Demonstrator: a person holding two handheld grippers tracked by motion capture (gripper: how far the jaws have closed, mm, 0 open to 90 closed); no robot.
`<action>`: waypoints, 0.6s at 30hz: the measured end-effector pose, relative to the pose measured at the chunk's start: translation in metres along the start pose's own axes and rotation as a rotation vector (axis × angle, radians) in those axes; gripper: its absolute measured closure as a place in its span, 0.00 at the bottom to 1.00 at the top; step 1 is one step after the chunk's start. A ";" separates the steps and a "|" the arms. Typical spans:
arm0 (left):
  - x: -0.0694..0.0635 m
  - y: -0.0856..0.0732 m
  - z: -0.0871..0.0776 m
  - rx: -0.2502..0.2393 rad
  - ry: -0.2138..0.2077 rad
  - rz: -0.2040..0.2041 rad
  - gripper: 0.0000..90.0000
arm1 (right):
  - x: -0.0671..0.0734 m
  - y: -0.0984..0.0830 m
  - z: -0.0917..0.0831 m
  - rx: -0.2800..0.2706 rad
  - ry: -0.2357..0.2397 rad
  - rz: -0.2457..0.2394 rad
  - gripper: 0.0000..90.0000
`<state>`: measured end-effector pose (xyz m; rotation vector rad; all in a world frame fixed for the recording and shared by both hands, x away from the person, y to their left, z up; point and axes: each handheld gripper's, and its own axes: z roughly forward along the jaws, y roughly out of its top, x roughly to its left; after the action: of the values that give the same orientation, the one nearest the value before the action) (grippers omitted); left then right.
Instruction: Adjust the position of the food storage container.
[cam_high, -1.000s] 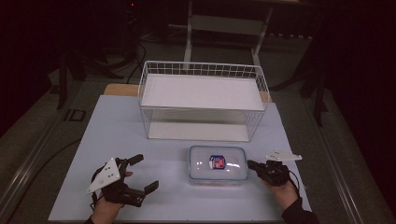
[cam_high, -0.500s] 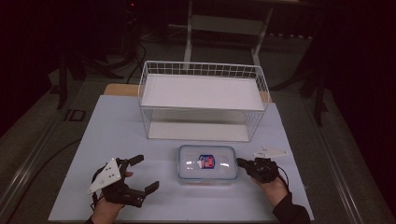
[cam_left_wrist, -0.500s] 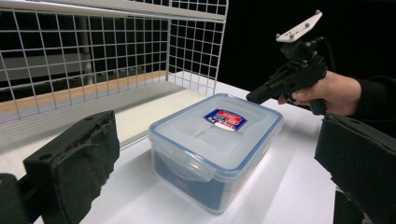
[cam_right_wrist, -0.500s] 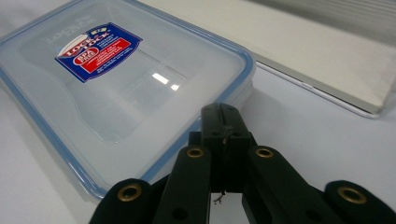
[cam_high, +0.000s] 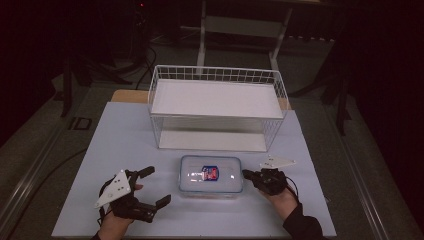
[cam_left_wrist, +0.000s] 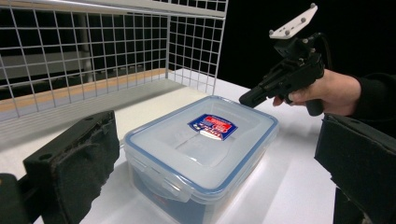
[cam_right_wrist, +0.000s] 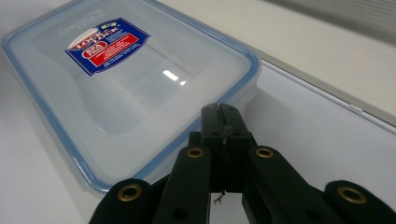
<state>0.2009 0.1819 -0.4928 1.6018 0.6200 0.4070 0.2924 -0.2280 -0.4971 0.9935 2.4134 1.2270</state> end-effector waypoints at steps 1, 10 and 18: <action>0.000 0.000 0.000 0.000 -0.002 -0.004 0.00 | 0.000 0.000 0.000 -0.002 -0.002 -0.003 1.00; 0.004 0.006 0.004 0.034 0.022 -0.026 0.00 | 0.005 0.001 -0.022 -0.092 -0.037 -0.024 0.77; 0.016 0.016 0.018 0.136 0.028 -0.047 0.00 | 0.011 0.002 -0.045 -0.212 0.013 0.000 0.25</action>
<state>0.2268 0.1769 -0.4806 1.7099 0.7180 0.3588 0.2624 -0.2475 -0.4673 0.9252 2.2337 1.4575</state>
